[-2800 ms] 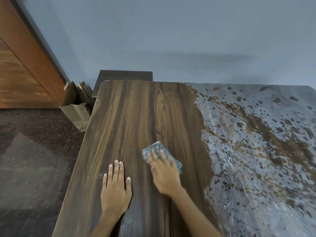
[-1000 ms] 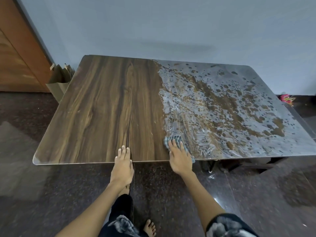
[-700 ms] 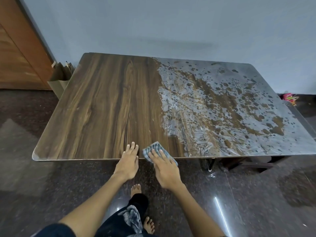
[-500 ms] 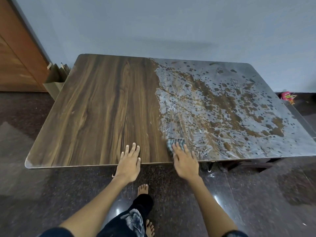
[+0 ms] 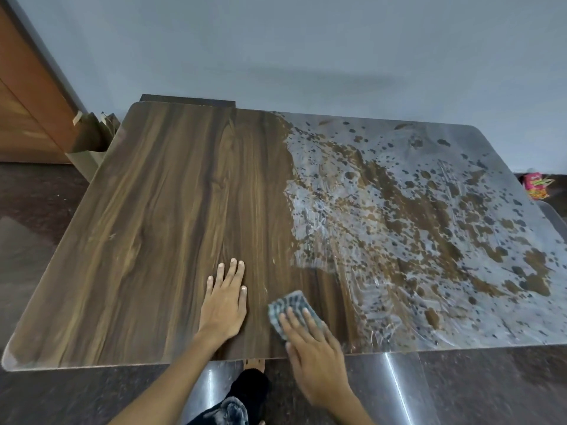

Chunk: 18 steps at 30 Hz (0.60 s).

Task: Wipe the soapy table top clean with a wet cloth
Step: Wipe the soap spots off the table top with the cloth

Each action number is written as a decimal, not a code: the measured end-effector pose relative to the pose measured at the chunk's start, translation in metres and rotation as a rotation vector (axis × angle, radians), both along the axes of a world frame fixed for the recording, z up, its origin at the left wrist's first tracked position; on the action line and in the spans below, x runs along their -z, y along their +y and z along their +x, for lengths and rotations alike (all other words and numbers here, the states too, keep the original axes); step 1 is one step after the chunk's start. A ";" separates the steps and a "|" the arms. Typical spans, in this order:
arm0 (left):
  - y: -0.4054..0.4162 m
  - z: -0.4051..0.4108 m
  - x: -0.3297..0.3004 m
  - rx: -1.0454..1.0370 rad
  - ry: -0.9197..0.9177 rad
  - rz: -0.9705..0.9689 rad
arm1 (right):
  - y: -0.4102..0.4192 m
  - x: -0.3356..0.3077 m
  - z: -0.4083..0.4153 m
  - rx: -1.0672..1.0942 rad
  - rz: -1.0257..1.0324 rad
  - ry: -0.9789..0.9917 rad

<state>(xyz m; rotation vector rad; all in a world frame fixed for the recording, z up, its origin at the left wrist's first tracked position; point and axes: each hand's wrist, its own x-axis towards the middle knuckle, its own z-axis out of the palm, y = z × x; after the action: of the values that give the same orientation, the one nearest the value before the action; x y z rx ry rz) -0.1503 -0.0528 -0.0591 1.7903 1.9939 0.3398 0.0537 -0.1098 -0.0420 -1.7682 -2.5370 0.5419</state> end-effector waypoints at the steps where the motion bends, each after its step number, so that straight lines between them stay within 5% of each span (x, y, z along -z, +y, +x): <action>1: 0.006 0.000 0.001 0.006 0.010 -0.003 | 0.005 0.000 0.009 0.069 0.002 -0.019; 9: 0.052 -0.001 0.006 0.080 0.079 0.020 | 0.153 -0.005 -0.021 0.234 -0.053 -0.076; 14: 0.070 -0.006 0.004 0.086 0.106 0.014 | 0.084 -0.005 -0.039 -0.109 0.002 -0.038; 18: 0.087 -0.007 0.002 0.054 0.078 -0.004 | 0.070 -0.011 0.003 -0.072 -0.058 -0.109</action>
<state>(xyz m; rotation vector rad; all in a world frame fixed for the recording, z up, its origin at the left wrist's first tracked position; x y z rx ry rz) -0.1576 0.0340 -0.0611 1.8778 1.9925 0.2533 0.0565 -0.0401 -0.0315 -1.7785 -2.6935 0.5402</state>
